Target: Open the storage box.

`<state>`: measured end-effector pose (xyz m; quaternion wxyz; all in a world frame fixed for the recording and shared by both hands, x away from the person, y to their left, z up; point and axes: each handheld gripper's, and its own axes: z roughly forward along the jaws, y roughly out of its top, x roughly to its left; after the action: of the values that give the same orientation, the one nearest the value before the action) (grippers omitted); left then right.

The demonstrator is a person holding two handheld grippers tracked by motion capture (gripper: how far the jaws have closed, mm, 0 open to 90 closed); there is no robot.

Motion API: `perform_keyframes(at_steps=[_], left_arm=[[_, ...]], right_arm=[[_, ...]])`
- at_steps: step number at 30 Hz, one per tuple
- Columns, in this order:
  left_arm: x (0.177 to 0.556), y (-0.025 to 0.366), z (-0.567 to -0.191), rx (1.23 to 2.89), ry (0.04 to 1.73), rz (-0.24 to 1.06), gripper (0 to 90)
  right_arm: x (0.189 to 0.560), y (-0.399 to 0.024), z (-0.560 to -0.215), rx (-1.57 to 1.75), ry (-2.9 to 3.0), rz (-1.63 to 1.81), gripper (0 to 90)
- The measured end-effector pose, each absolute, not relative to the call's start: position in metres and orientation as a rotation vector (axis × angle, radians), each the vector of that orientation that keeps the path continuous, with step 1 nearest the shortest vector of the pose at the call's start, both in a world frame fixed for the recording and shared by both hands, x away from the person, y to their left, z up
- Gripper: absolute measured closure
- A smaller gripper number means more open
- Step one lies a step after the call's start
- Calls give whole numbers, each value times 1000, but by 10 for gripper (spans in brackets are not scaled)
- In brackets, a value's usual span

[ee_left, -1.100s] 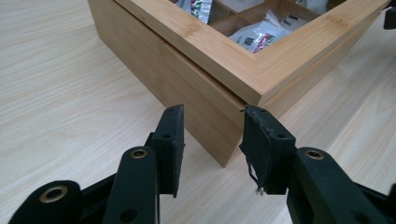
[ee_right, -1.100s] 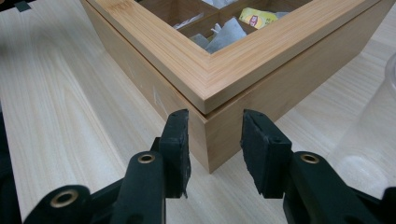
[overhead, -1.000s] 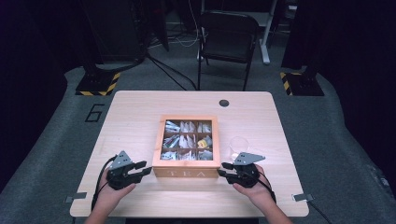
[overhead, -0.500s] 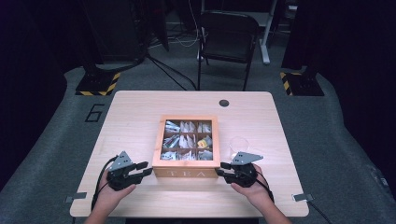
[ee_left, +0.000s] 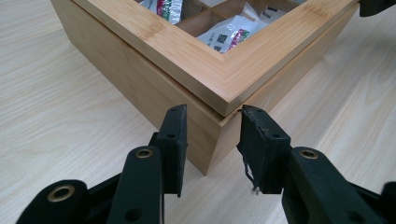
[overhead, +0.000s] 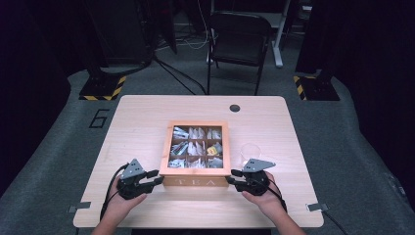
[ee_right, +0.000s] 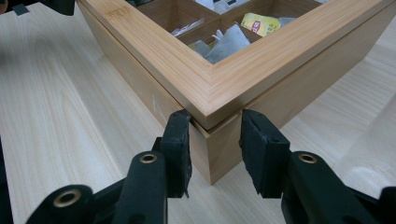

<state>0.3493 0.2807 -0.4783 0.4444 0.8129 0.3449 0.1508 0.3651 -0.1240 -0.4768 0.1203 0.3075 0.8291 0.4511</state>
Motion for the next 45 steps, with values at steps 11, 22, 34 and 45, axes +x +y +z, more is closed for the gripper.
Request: perform_keyframes(at_steps=[11, 22, 34, 45], left_arm=[[351, 275, -478, 2011, 845, 383, 617], [348, 273, -476, 1993, 849, 392, 616], [345, 271, -469, 1917, 870, 433, 594], [344, 270, -460, 1890, 854, 502, 558]], right_arm=[[364, -122, -476, 887, 2414, 1314, 616], [364, -122, -474, 885, 2413, 1326, 616], [366, -122, -463, 929, 2386, 1372, 612], [366, -122, -451, 934, 2363, 1381, 610]])
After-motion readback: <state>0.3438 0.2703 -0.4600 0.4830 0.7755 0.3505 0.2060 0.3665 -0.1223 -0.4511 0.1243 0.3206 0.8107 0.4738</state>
